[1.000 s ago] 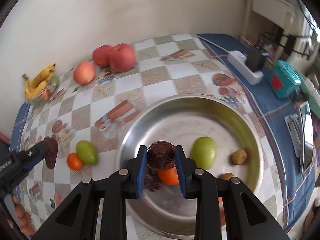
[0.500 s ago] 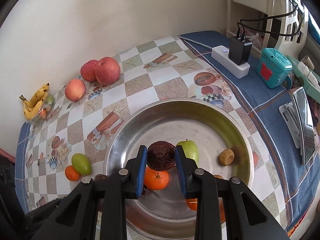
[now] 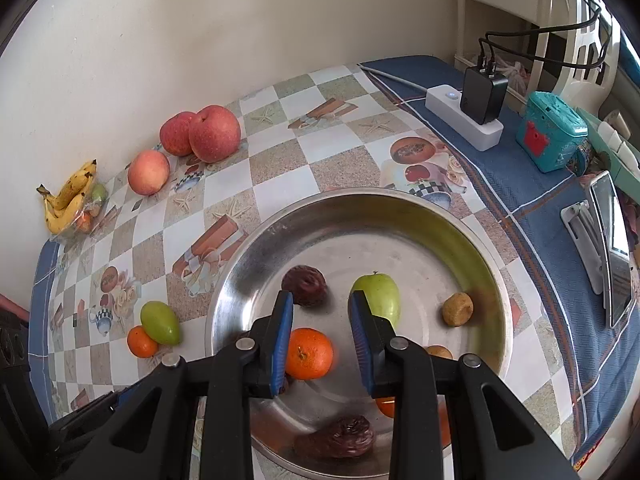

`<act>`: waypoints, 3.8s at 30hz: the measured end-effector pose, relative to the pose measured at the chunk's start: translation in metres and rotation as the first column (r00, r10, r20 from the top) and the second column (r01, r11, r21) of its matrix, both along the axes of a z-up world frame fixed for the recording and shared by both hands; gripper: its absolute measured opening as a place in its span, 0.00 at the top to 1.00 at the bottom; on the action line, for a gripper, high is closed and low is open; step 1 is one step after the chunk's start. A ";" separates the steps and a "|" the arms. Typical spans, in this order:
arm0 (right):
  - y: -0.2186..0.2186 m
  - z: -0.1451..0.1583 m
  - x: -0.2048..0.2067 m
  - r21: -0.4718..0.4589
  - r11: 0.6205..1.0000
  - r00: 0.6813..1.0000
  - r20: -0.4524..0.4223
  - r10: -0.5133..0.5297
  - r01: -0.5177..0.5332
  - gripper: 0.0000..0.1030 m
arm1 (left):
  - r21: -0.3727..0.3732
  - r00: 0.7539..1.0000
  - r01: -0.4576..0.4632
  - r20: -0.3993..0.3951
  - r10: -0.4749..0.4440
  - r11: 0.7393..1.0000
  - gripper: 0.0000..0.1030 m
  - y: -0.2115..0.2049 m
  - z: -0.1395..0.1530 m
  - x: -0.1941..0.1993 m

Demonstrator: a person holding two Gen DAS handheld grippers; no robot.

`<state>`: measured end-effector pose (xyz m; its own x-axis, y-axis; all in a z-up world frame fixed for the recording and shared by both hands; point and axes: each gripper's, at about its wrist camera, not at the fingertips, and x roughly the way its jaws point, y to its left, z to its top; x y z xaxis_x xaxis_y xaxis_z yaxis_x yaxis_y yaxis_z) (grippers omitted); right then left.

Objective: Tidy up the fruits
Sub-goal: 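Carry both dates over the steel bowl and release them, then move both open tools back toward the tangerine and green fruit, then grasp the tangerine with the left tool while the right tool grasps the green fruit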

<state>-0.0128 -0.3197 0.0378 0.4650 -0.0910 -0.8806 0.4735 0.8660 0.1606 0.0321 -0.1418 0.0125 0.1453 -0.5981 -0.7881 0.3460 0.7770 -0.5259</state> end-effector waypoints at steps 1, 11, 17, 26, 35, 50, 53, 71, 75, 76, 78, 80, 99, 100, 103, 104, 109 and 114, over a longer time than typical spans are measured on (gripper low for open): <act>0.001 0.000 0.001 -0.001 1.000 1.000 -0.002 0.003 -0.003 0.71 | 0.009 1.000 -0.009 0.001 0.009 1.000 0.61 0.002 -0.001 0.001; 0.016 -0.003 0.007 -0.014 0.998 0.998 -0.025 0.057 -0.058 0.71 | 0.113 0.986 -0.166 0.018 0.165 0.980 0.58 0.043 -0.003 0.021; 0.040 -0.005 0.014 -0.024 0.991 0.991 -0.036 0.129 -0.130 0.71 | 0.239 0.960 -0.280 0.060 0.273 0.930 0.56 0.075 -0.005 0.033; 0.091 -0.004 0.025 -0.062 0.959 0.961 -0.052 0.273 -0.276 0.71 | 0.261 0.921 -0.389 0.101 0.376 0.884 0.49 0.117 0.006 0.038; 0.121 -0.003 0.029 -0.095 0.929 0.933 -0.054 0.355 -0.358 0.71 | 0.261 0.903 -0.430 0.128 0.410 0.864 0.37 0.133 0.014 0.037; 0.117 -0.006 0.031 -0.123 0.935 0.942 -0.071 0.327 -0.333 0.30 | 0.312 0.904 -0.425 0.104 0.414 0.850 0.00 0.131 0.002 0.038; 0.115 -0.009 0.031 -0.122 0.936 0.944 -0.082 0.321 -0.329 0.28 | 0.333 0.899 -0.436 0.125 0.419 0.836 0.00 0.133 0.001 0.038; 0.109 -0.006 0.031 -0.193 0.934 0.953 -0.022 0.304 -0.302 0.08 | 0.368 0.893 -0.450 0.177 0.414 0.814 0.00 0.132 0.002 0.039; 0.107 -0.009 0.031 -0.169 0.934 0.948 -0.010 0.318 -0.315 0.08 | 0.363 0.896 -0.445 0.197 0.399 0.819 0.00 0.129 0.004 0.039; 0.107 -0.009 0.031 -0.170 0.932 0.946 0.006 0.325 -0.320 0.08 | 0.360 0.895 -0.445 0.203 0.397 0.820 0.00 0.128 0.004 0.039; 0.107 -0.009 0.031 -0.178 0.931 0.946 0.012 0.325 -0.318 0.08 | 0.350 0.893 -0.448 0.216 0.394 0.823 0.00 0.128 0.005 0.039; 0.106 -0.010 0.032 -0.173 0.936 0.949 0.011 0.314 -0.308 0.08 | 0.335 0.889 -0.454 0.233 0.394 0.826 0.00 0.127 0.007 0.039; 0.125 -0.017 0.055 -0.060 0.923 0.919 0.085 0.385 -0.381 0.09 | 0.109 0.862 -0.476 0.252 0.439 0.873 0.00 0.133 0.016 0.051; 0.126 -0.018 0.056 -0.059 0.921 0.918 0.083 0.389 -0.385 0.10 | 0.090 0.869 -0.466 0.232 0.436 0.880 0.00 0.134 0.015 0.053; 0.128 -0.020 0.059 -0.054 0.920 0.917 0.079 0.391 -0.388 0.18 | 0.075 0.872 -0.458 0.233 0.431 0.886 0.00 0.133 0.014 0.055; 0.129 -0.021 0.060 -0.051 0.920 0.917 0.078 0.390 -0.387 0.19 | 0.078 0.870 -0.459 0.244 0.429 0.885 0.00 0.132 0.016 0.055; 0.129 -0.028 0.066 -0.022 0.923 0.921 0.073 0.384 -0.383 0.28 | 0.069 0.868 -0.443 0.284 0.408 0.894 0.00 0.130 0.023 0.057; 0.134 -0.036 0.073 -0.003 0.921 0.919 0.063 0.389 -0.390 0.44 | 0.101 0.891 -0.390 0.293 0.348 0.915 0.00 0.119 0.020 0.059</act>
